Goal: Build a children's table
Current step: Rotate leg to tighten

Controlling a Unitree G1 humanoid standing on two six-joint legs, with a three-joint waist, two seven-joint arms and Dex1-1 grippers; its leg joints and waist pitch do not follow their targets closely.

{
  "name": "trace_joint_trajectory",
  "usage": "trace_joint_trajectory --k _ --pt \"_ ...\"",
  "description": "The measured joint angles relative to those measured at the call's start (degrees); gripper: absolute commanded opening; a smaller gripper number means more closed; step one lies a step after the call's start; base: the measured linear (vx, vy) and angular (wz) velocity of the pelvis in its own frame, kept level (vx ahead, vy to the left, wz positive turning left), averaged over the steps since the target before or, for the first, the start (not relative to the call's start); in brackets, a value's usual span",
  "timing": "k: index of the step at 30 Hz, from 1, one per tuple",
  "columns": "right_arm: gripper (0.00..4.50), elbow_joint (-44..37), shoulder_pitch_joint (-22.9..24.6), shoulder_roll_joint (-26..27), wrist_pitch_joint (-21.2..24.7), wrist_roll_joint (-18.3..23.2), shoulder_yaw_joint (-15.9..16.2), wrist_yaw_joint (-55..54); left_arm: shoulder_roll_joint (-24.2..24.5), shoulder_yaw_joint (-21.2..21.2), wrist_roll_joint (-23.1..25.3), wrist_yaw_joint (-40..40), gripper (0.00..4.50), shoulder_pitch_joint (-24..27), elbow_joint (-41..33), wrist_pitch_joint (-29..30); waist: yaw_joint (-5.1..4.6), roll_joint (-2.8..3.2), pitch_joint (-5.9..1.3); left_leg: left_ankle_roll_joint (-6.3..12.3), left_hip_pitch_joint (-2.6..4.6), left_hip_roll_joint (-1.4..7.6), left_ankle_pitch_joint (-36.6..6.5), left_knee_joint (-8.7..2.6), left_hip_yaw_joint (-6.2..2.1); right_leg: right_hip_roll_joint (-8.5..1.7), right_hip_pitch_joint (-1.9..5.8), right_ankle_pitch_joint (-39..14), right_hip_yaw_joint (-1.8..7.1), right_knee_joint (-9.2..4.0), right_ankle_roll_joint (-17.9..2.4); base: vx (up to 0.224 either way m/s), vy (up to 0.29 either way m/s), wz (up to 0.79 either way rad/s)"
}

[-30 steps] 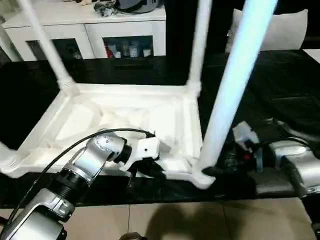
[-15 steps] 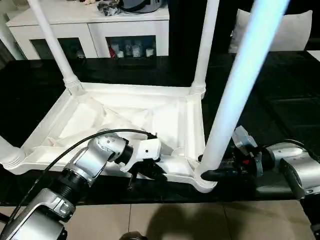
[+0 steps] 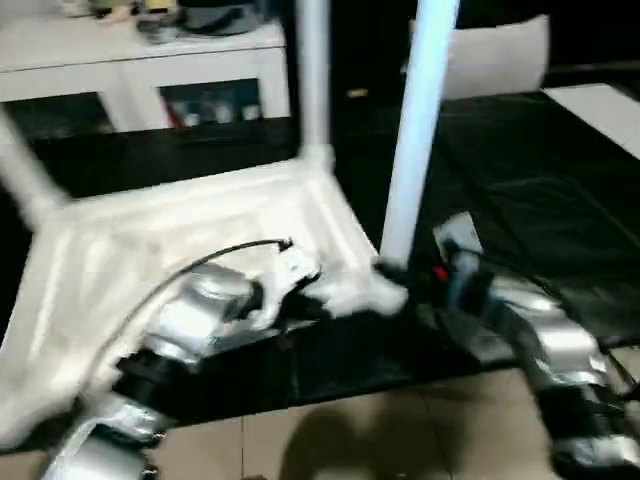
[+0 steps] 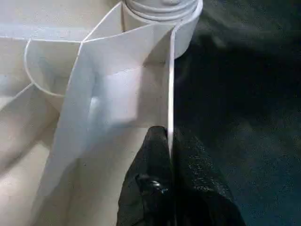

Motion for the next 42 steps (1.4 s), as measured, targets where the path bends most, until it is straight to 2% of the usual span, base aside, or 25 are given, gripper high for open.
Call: trace_joint_trajectory --k 3,5,6,9,12,13,16,19,22,26,31,33,34,37,42 --pt "2.04 2.9 -2.7 3.4 -0.5 -1.2 -2.2 -10.0 -5.1 1.3 0.3 7.4 0.0 -1.4 2.2 1.1 0.13 -0.01 -0.01 0.0 -0.03 -0.02 0.0 -0.06 -0.02 0.0 0.0 0.0 -0.02 -0.01 0.0 0.0 0.0 0.0" --pt "2.6 4.7 -3.1 4.0 -3.4 -2.0 -2.7 -12.9 -7.6 1.6 0.3 11.0 0.0 -2.0 3.3 1.1 0.68 -0.01 -0.02 0.01 -0.06 -0.02 0.0 -0.13 -0.03 0.0 0.0 0.0 -0.04 -0.01 0.0 0.0 0.0 0.0" --pt "2.6 5.3 -3.1 4.4 -5.0 -2.3 -2.7 -13.3 -8.2 1.7 0.3 12.0 0.0 -2.0 3.5 1.1 0.8 0.05 -0.04 0.02 -0.1 -0.04 0.0 -0.16 -0.03 0.0 -0.03 0.1 -0.03 -0.01 0.0 0.0 0.0 0.0" --pt "2.9 6.2 -2.8 5.3 -8.6 -2.6 -2.8 -14.1 -8.7 1.9 0.4 12.9 0.0 -2.1 3.3 1.1 1.25 0.24 -0.1 0.19 -0.23 -0.05 0.1 -0.31 -0.03 0.0 -0.19 0.0 -0.03 -0.02 0.0 0.0 0.0 0.0" --pt "3.12 5.8 -2.3 5.6 -9.4 -2.4 -3.1 -13.3 -8.6 1.4 1.0 12.7 0.0 -2.0 2.7 1.1 1.44 0.23 -0.09 0.32 -0.36 -0.04 0.2 -0.33 -0.03 0.0 -0.32 0.0 -0.03 -0.02 0.0 0.0 0.0 0.0" --pt "3.36 5.7 -1.9 5.3 -9.9 -2.3 -3.1 -12.5 -8.4 1.0 1.2 12.4 0.0 -2.0 2.4 1.0 1.51 0.21 -0.08 0.32 -0.4 -0.04 0.2 -0.32 -0.03 0.0 -0.36 0.0 -0.03 -0.02 0.0 0.0 0.0 0.0" --pt "3.46 4.7 -0.6 4.1 -10.8 -1.7 -3.1 -9.1 -7.4 -0.2 1.2 11.5 0.0 -1.9 2.2 -0.2 1.79 0.21 -0.08 0.33 -0.48 -0.04 0.1 -0.32 -0.03 0.0 -0.45 0.1 -0.02 -0.02 0.0 0.0 0.0 0.0" --pt "3.83 3.8 1.4 0.4 -11.6 1.2 -3.0 -2.4 -5.0 -1.8 0.9 8.7 0.0 -1.3 1.6 -2.7 2.2 0.22 -0.08 0.34 -0.56 -0.04 0.2 -0.32 -0.03 0.01 -0.54 0.1 -0.02 0.0 -0.1 0.0 0.0 0.0" --pt "3.97 1.3 4.2 -5.8 -12.1 3.9 -2.3 9.0 -1.5 -2.7 0.6 4.1 0.0 -0.5 1.1 -6.4 2.6 0.24 -0.09 0.36 -0.76 -0.01 0.2 -0.3 -0.03 0.02 -0.72 0.2 -0.04 0.03 -0.3 0.0 0.0 0.0" --pt "4.33 -1.0 4.5 -11.3 -12.4 5.0 -1.0 19.0 2.6 -3.2 0.3 -1.3 0.0 -0.1 1.2 -10.2 2.8 0.25 -0.09 0.37 -0.88 0.05 0.2 -0.07 -0.04 0.03 -0.75 0.3 -0.09 0.05 -0.2 0.0 0.0 0.0" --pt "4.33 -1.1 5.3 -18.6 -13.6 5.2 0.3 28.8 7.4 -4.6 -1.7 -9.1 0.0 0.9 0.4 -13.9 3.99 0.24 -0.09 0.36 -0.94 0.05 0.2 0.05 -0.04 0.02 -0.74 0.3 -0.09 0.04 -0.1 0.0 0.0 0.0" --pt "4.33 -2.4 5.9 -21.6 -13.7 6.2 2.2 35.2 9.9 -5.7 -2.1 -13.3 0.0 0.9 0.1 -16.0 4.37 0.25 -0.1 0.36 -0.96 0.07 0.2 0.06 -0.04 0.02 -0.74 0.3 -0.09 0.04 -0.1 0.0 0.0 0.0" --pt "4.17 -2.6 6.0 -22.6 -13.6 6.4 2.7 37.4 11.0 -6.0 -2.3 -15.3 0.0 0.9 0.0 -16.7 4.47 0.24 -0.1 0.36 -0.97 0.08 0.2 0.07 -0.04 0.03 -0.74 0.3 -0.09 0.04 -0.1 0.0 0.0 0.0" --pt "3.96 -2.6 5.9 -23.5 -13.3 6.6 4.0 41.4 13.4 -7.1 -2.6 -19.9 0.0 0.9 -0.4 -18.4 4.99 0.25 -0.11 0.36 -0.96 0.09 0.2 0.11 -0.04 0.02 -0.73 0.3 -0.09 0.06 -0.1 0.0 0.0 0.0" --pt "3.5 -2.6 5.2 -24.3 -12.2 7.1 7.9 47.7 16.0 -9.5 -3.3 -26.8 0.0 0.9 -1.5 -21.0 5.72 0.25 -0.13 0.36 -0.97 0.09 0.2 0.18 -0.04 0.01 -0.7 0.3 -0.09 0.06 -0.1 0.0 0.0 0.0"
